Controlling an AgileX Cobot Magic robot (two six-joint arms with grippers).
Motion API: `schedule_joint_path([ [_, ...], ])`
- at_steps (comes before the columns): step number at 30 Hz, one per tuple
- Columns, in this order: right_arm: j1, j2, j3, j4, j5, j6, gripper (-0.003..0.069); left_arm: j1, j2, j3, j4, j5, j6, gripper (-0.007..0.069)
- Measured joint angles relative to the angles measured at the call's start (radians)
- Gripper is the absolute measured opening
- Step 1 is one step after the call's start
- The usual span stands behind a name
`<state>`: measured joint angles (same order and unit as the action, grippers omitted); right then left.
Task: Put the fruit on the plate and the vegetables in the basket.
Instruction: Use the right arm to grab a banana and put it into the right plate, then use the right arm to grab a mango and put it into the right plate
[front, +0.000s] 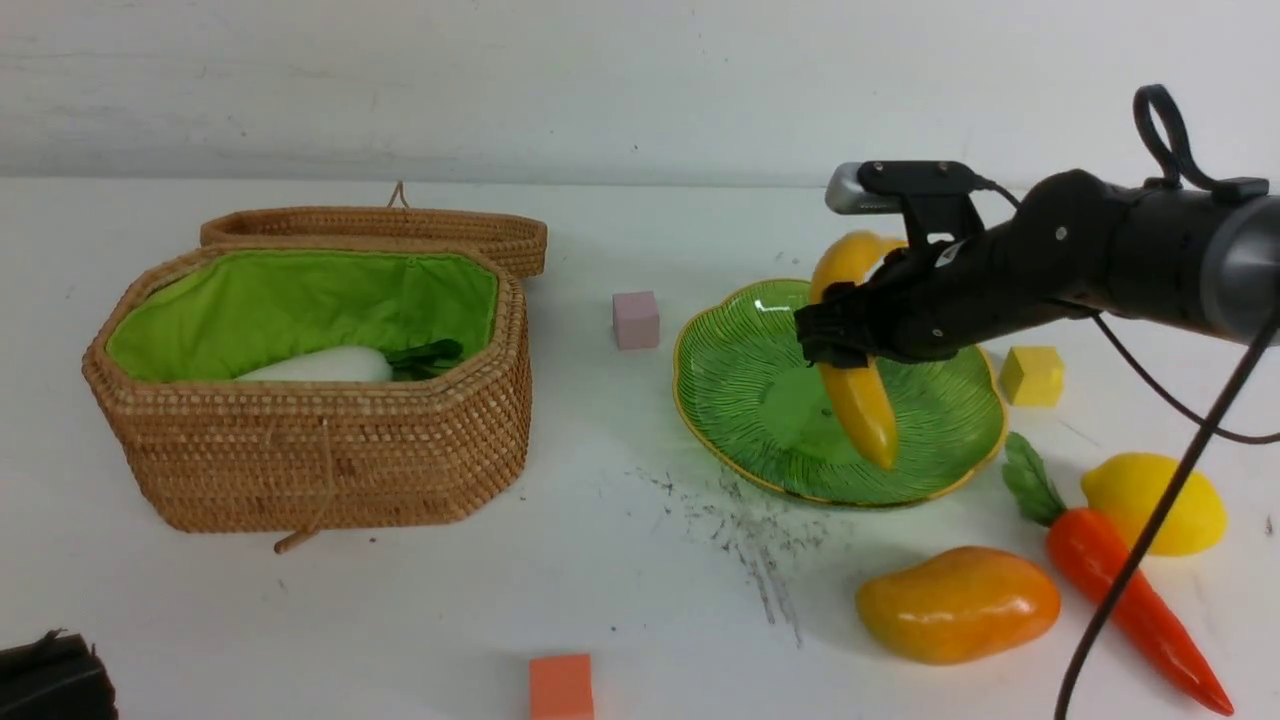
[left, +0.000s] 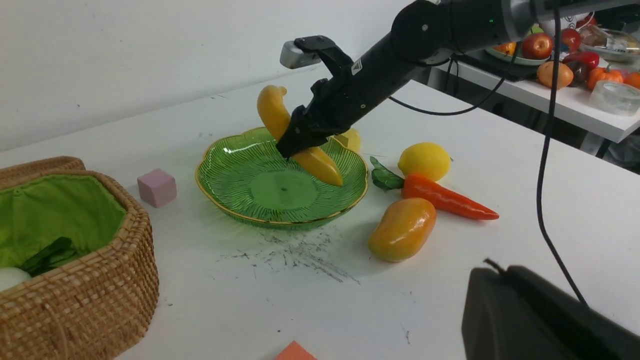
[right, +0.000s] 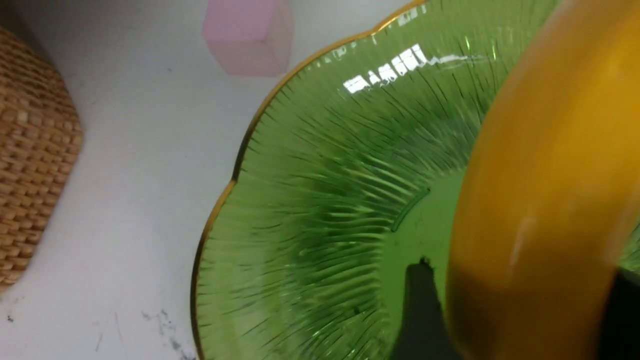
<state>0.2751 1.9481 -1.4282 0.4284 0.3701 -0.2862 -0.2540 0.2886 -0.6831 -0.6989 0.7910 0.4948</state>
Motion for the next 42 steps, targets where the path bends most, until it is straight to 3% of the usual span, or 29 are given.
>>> schedule_joint_path([
  [1, 0.000, -0.003, 0.000, -0.001, -0.002, 0.000, 0.0549, 0.000, 0.000, 0.000, 0.000, 0.005, 0.000, -0.0008],
  [3, 0.000, -0.017, 0.000, -0.008, 0.018, 0.000, 0.0636, 0.000, 0.000, 0.000, 0.000, 0.007, 0.000, -0.0008],
  [7, 0.000, -0.094, 0.000, -0.046, 0.155, 0.000, 0.0662, 0.000, 0.000, 0.000, 0.000, 0.007, 0.000, -0.0005],
  [13, 0.000, -0.268, 0.002, -0.154, 0.480, -0.008, 0.0468, 0.000, 0.000, 0.000, 0.000, 0.011, 0.000, -0.0003],
  [15, 0.000, -0.364, 0.050, -0.214, 0.608, -0.031, 0.0309, 0.000, 0.000, 0.000, 0.000, 0.015, 0.000, -0.0003],
  [18, 0.000, -0.459, 0.145, -0.234, 0.672, -0.047, 0.0158, 0.000, 0.000, 0.000, 0.000, 0.038, 0.000, -0.0003],
  [20, 0.000, -0.521, 0.215, -0.239, 0.685, -0.068, 0.0106, 0.000, 0.000, 0.000, 0.000, 0.057, 0.000, -0.0003],
  [23, 0.000, -0.563, 0.272, -0.255, 0.688, -0.117, 0.0094, 0.000, 0.000, 0.000, 0.000, 0.070, 0.002, -0.0003],
  [29, 0.000, -0.570, 0.322, -0.253, 0.619, -0.337, 0.0232, 0.000, 0.000, 0.000, 0.000, 0.081, 0.003, -0.0001],
  [31, 0.000, -0.541, 0.322, -0.231, 0.594, -0.468, 0.0354, 0.000, 0.000, 0.000, 0.000, 0.082, 0.003, 0.0001],
  [37, 0.000, -0.446, 0.323, -0.214, 0.607, -0.722, 0.0592, 0.000, 0.000, 0.000, 0.001, 0.088, 0.003, 0.0003],
  [42, 0.000, -0.382, 0.324, -0.214, 0.615, -0.755, 0.0633, 0.000, 0.000, 0.000, 0.004, 0.089, 0.015, 0.0004],
])
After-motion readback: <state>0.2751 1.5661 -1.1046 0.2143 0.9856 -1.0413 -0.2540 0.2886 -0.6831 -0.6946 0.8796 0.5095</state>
